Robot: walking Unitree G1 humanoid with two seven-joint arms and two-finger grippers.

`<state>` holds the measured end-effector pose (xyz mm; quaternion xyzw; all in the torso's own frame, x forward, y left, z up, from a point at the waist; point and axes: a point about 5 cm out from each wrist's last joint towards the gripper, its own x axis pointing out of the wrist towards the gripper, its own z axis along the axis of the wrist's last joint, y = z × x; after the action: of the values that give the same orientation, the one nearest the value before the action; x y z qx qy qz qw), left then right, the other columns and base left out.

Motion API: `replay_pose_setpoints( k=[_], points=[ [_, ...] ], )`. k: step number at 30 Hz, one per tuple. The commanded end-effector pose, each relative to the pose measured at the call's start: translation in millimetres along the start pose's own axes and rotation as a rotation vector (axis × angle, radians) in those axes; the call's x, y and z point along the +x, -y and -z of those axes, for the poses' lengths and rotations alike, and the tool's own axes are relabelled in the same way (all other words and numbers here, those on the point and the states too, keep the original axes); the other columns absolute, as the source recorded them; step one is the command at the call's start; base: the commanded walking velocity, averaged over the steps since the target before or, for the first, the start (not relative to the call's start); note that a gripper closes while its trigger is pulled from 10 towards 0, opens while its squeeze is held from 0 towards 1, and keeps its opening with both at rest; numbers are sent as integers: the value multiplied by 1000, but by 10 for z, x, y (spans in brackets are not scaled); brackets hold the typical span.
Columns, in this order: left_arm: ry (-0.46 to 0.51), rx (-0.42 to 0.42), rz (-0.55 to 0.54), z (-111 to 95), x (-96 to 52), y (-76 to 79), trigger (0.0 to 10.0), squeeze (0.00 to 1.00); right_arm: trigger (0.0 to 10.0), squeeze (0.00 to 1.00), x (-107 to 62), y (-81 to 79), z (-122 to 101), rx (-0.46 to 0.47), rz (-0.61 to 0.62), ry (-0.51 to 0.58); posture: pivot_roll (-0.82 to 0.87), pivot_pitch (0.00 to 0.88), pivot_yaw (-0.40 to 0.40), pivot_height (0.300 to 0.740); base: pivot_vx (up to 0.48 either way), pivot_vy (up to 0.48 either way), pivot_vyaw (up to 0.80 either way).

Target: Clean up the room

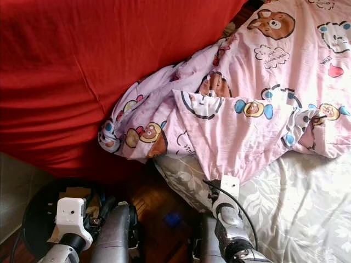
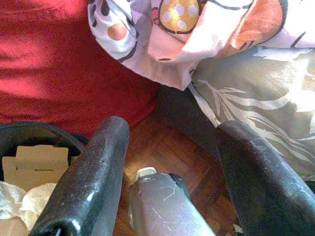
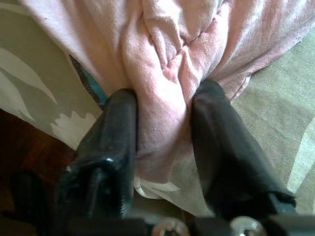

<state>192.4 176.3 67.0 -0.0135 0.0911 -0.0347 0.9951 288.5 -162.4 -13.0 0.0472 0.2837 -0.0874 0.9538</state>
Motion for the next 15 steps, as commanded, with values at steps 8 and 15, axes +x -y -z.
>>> replay_pose_setpoints(
  k=[8, 15],
  points=[
    [-47, 13, -12, 99, 24, -48, 10000, 0, 0, 0, -71, 95, 271, -17, 15, -76, 130, 364, -2, 642, 0, 0, 0],
    [-54, 23, -8, 161, 151, -78, 10000, 0, 0, 0, -78, 98, 247, 1, -1, -28, 113, 307, 0, 642, 0, 0, 0]
  ],
)
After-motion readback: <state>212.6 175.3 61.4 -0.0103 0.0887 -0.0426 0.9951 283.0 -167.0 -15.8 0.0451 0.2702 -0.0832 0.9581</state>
